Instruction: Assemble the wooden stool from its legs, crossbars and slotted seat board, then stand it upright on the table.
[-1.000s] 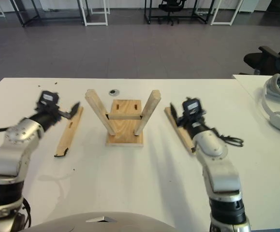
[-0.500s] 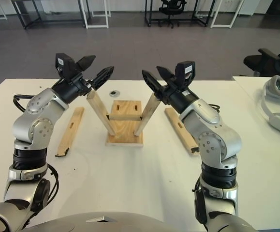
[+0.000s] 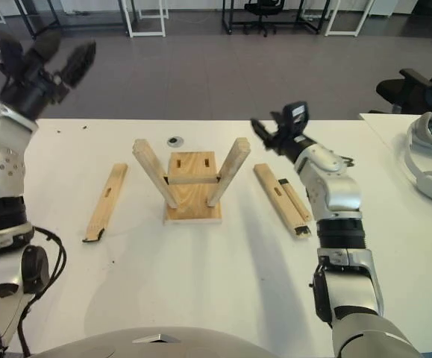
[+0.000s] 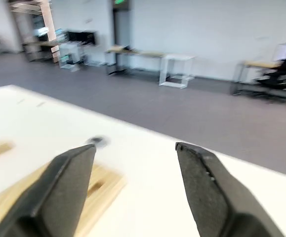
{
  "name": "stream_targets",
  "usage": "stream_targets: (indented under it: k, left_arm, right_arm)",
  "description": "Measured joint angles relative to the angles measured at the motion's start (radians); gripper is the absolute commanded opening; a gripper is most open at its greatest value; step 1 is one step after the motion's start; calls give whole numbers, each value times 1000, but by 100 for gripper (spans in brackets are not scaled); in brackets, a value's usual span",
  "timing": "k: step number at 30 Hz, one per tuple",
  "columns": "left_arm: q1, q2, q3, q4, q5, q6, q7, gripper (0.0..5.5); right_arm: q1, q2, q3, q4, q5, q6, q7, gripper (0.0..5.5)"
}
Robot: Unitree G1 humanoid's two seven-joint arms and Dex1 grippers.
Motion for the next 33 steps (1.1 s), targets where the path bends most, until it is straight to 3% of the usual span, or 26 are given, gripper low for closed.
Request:
stream_targets:
  k: [4, 6, 8, 10, 14, 17, 21, 23, 28, 31, 33]
  left_arm:
    - [474, 267, -146, -183, 117, -5, -305, 459]
    - [582, 382, -193, -283, 181, -5, -387, 459]
    - [583, 406, -230, -354, 239, -13, -374, 459]
    - [568, 407, -286, -399, 308, -25, -364, 459]
    - [531, 406, -422, -354, 473, -94, -350, 459]
    - [448, 360, -514, -256, 569, -168, -339, 459]
    - [277, 204, -578, -55, 622, -239, -296, 459]
    - [152, 79, -596, 136, 647, -264, -243, 459]
    - [-142, -185, -564, 688, 663, -384, -67, 459]
    - [-218, -171, -524, 799, 657, -558, -50, 459]
    - [-188, -68, -488, 785, 658, -626, -55, 459]
  right_arm:
    - [156, -13, 145, -253, 66, 28, 245, 302]
    - [222, -39, 239, -429, 110, 92, 336, 302]
    - [241, -28, 271, -530, 143, 127, 354, 302]
    - [195, -12, 279, -404, -8, 62, 235, 302]
    - [63, -105, 335, 23, -403, -107, 27, 302]
    - [112, -153, 354, 99, -438, -178, 94, 302]
    - [286, -295, 310, -136, -363, -119, 267, 302]
    - [366, -349, 259, -230, -313, -40, 295, 302]
    - [341, -324, 231, -201, -388, 3, 206, 302]
    - [342, -298, 181, -198, -363, 37, 182, 302]
    - [344, -273, 128, -185, -319, 39, 178, 302]
